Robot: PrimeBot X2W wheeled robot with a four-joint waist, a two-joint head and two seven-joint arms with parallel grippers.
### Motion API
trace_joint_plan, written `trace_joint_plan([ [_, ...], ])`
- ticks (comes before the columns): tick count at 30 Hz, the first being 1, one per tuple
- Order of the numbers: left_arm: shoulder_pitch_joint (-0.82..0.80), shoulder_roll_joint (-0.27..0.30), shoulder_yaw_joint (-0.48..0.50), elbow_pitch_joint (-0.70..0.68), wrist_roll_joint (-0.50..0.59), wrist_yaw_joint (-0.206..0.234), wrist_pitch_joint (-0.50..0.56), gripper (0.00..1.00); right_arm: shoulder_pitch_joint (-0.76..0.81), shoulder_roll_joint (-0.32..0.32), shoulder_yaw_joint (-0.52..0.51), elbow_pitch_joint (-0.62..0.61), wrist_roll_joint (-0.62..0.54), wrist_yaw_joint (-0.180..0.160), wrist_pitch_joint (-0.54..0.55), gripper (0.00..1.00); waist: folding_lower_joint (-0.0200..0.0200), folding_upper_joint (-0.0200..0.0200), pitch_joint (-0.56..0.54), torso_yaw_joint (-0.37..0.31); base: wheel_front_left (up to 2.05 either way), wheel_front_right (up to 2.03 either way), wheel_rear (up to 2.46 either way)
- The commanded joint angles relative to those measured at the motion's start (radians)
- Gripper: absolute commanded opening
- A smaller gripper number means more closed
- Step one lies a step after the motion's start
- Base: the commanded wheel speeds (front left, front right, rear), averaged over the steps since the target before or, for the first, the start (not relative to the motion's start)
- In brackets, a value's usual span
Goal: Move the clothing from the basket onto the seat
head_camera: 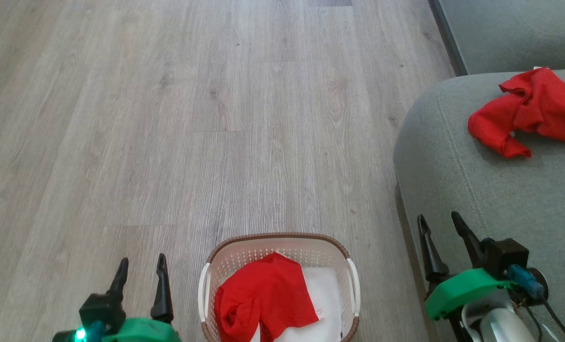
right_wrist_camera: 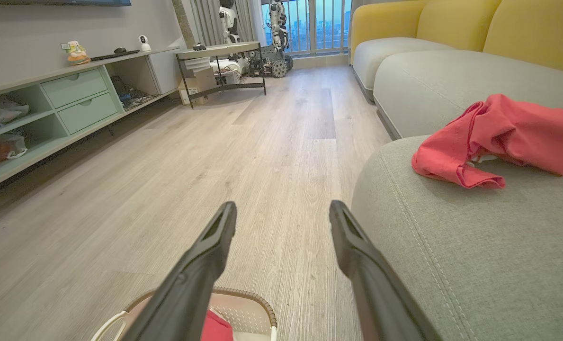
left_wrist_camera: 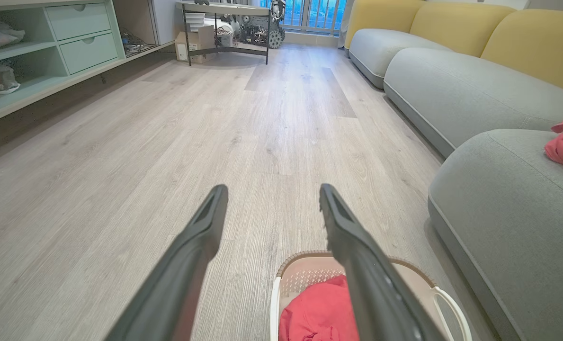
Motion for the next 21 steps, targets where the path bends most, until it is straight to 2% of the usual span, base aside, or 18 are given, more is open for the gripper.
trace_joint_plan([
  [1,-0.034,0.0,0.041,-0.029,0.01,-0.004,-0.013,1.0,-0.027,0.005,0.024,-0.03,0.007,0.0,-0.009,1.0,0.0001,-0.0001,0.0,0.0,0.0,0.0,0.0],
  [21,-0.028,-0.014,0.057,-0.022,0.035,-0.028,-0.013,1.0,-0.016,0.005,0.04,-0.029,0.016,0.0,-0.009,1.0,0.0001,-0.0001,-0.014,0.003,0.0,0.0,0.0],
])
